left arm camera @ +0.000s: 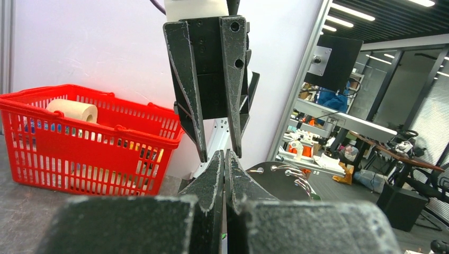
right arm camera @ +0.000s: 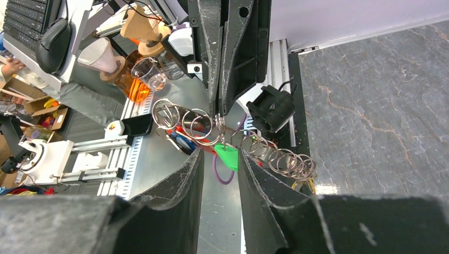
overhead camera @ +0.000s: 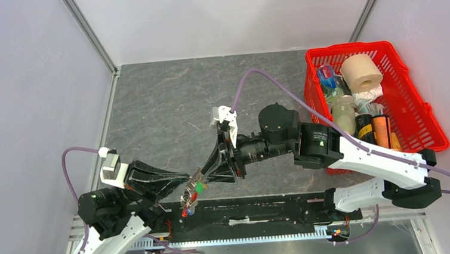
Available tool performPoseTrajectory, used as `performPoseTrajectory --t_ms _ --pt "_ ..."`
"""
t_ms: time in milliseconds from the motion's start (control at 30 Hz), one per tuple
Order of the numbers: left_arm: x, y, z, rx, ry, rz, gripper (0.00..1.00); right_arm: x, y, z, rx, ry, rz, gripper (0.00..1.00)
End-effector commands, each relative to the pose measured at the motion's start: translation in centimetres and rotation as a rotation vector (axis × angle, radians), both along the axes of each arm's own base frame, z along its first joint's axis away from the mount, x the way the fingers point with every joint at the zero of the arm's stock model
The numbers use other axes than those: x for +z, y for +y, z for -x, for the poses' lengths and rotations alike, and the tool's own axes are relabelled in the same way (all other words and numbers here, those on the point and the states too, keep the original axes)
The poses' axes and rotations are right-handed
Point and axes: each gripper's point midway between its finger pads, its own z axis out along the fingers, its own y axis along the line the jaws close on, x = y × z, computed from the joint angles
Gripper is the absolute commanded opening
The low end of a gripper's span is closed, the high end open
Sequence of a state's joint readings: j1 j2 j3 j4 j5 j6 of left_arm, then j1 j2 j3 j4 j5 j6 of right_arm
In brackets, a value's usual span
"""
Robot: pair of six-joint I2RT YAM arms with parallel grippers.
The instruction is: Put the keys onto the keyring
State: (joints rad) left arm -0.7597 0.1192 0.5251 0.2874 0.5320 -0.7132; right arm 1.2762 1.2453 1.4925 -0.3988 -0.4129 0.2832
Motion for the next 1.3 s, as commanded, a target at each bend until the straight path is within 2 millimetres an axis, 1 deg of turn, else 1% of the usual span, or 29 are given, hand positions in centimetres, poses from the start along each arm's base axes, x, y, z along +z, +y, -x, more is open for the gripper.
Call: performPoseTrajectory --t_ms 0,400,500,833,1000,1100,1267 --pt "1.7 1.1 0.7 0.004 -0.026 0.075 0.02 2.1 0.7 -0.1 0.000 -0.010 -0.071 0.37" --pt "1.7 1.1 0.6 0.007 -0.019 0.077 0.02 1.9 1.8 -0.1 0.020 -0.010 -0.077 0.35" --pt "1.8 1.2 0.6 0.009 -0.020 0.081 0.02 1.8 1.9 0.0 0.025 -0.011 -0.078 0.33" --pt "1.7 1.1 0.5 0.008 -0.018 0.081 0.02 1.9 2.2 0.1 0.036 -0.008 -0.084 0.31" --pt "1.7 1.1 0.6 0.008 -0.018 0.082 0.02 1.9 2.4 0.1 0.043 -0.008 -0.083 0.28" --pt "1.7 1.1 0.5 0.009 -0.016 0.083 0.02 1.8 2.5 0.1 0.045 -0.006 -0.081 0.24" --pt "1.6 1.1 0.5 0.010 -0.015 0.083 0.02 1.7 2.5 0.1 0.048 -0.009 -0.080 0.09"
